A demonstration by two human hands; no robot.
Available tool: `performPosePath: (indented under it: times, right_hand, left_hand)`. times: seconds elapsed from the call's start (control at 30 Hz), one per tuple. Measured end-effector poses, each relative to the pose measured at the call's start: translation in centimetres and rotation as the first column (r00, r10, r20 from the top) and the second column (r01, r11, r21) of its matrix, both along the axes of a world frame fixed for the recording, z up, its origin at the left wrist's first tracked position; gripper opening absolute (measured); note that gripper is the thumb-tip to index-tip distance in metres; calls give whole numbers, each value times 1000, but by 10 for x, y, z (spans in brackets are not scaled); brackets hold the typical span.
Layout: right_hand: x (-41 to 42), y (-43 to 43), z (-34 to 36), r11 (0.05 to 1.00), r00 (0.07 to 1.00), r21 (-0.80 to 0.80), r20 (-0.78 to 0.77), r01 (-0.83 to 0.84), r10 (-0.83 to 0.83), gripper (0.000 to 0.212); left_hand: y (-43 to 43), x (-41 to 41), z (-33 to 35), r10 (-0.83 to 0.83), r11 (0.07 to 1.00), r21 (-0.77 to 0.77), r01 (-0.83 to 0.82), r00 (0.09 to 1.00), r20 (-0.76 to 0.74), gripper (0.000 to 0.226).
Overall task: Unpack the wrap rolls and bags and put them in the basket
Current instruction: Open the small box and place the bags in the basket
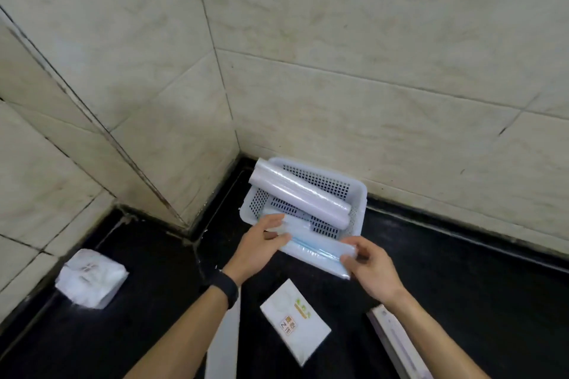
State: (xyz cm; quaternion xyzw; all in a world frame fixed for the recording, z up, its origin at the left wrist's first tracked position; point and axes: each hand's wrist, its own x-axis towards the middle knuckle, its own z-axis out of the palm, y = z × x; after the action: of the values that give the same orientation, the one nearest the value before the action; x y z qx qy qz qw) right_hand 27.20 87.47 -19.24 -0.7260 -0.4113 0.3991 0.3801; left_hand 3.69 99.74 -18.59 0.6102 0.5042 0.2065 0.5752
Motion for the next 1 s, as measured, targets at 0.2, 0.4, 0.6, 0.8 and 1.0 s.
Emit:
performPosePath:
  times: [0.2, 0.4, 0.6, 0.8, 1.0]
  right_hand:
    - [-13, 85, -22, 982, 990, -132, 21, 138, -136, 27]
    - [-41, 125, -52, 976, 991, -219, 128, 4, 25, 24]
    - [-54, 144, -67, 940, 927, -318, 302, -120, 220, 23]
    - [-54, 150, -68, 886, 881, -447, 360, -125, 306, 44]
    - [-45, 136, -59, 880, 883, -438, 322, -182, 342, 55]
  left_hand:
    - [72, -33, -34, 91, 916, 384, 120, 868, -489, 67]
    - [83, -42, -80, -102, 913, 230, 338, 733, -673, 67]
    - [80, -41, -89, -33, 897, 315, 310, 758, -652, 68]
    - [79, -42, -90, -31, 903, 317, 291, 778, -627, 70]
    - [78, -41, -83, -48, 915, 283, 289, 773, -632, 69]
